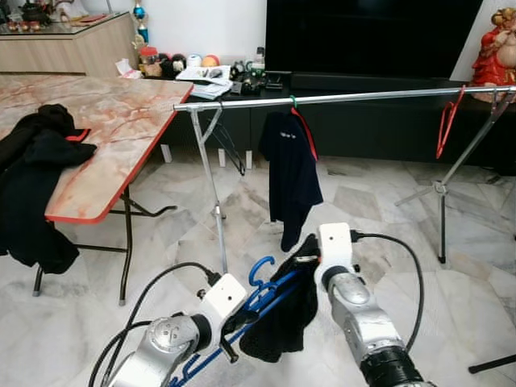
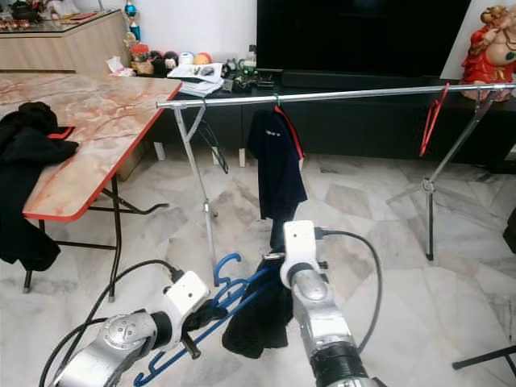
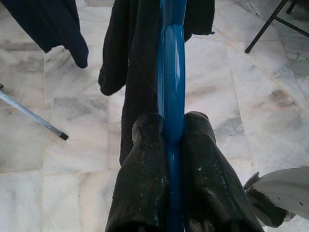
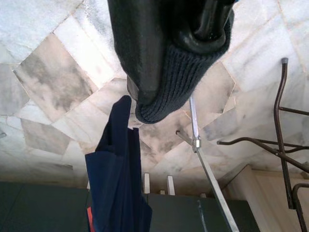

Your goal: Hang hanger

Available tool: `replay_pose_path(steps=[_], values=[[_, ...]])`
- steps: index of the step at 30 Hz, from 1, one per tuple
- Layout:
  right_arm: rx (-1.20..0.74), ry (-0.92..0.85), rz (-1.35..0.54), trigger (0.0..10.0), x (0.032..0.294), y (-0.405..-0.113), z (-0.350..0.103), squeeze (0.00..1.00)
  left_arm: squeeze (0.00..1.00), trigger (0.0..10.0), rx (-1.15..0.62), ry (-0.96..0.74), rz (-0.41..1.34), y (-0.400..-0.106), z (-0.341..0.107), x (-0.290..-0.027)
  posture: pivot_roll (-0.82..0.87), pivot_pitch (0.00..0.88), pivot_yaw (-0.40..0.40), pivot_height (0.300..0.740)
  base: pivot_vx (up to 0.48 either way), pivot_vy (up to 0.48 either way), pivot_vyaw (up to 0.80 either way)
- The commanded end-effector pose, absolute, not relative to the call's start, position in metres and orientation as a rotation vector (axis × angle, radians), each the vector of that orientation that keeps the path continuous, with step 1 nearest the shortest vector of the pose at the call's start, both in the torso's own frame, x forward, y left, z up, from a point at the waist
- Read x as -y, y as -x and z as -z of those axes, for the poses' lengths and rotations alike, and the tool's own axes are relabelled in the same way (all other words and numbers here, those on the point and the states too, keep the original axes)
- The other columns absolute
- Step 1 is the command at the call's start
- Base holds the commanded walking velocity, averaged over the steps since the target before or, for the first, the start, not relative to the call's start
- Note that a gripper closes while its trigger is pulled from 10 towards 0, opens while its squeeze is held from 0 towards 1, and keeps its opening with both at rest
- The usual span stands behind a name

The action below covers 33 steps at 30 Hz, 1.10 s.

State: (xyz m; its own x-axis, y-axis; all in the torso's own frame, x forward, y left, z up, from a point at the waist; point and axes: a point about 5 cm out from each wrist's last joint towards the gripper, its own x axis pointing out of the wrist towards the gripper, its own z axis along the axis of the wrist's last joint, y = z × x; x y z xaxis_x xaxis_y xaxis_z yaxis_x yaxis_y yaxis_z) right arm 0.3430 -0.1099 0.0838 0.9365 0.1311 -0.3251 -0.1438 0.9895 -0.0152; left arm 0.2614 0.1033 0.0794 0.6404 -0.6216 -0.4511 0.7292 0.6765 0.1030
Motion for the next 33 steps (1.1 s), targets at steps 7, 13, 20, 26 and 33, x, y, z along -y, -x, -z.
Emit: replay_pose_path(steps=[7,13,20,26,33], values=[[-0.304,0.004,-0.272,10.0,0.081,-0.341,-0.098,0.00,0.00,10.0,-0.376,-0.312,0.738,-0.269,-0.082,-0.105,0.07,0.000,-0.020,0.740,0.000,0.000,0.00],[-0.326,-0.210,-0.291,10.0,0.059,-0.333,-0.108,0.00,0.00,10.0,-0.341,-0.309,0.645,-0.280,-0.087,-0.106,0.07,0.000,-0.022,0.740,0.000,0.000,0.00],[-0.329,-0.204,-0.235,10.0,0.059,-0.332,-0.106,0.00,0.00,10.0,-0.368,-0.315,0.667,-0.278,-0.082,-0.102,0.07,0.000,-0.024,0.740,0.000,0.000,0.00],[-0.336,-0.165,-0.103,10.0,0.091,-0.342,-0.102,0.00,0.00,10.0,-0.385,-0.326,0.643,-0.277,-0.079,-0.111,0.08,0.000,-0.026,0.740,0.000,0.000,0.00],[-0.339,-0.114,-0.071,10.0,0.102,-0.346,-0.097,0.00,0.00,10.0,-0.383,-0.333,0.637,-0.279,-0.080,-0.112,0.08,0.000,-0.028,0.740,0.000,0.000,0.00]])
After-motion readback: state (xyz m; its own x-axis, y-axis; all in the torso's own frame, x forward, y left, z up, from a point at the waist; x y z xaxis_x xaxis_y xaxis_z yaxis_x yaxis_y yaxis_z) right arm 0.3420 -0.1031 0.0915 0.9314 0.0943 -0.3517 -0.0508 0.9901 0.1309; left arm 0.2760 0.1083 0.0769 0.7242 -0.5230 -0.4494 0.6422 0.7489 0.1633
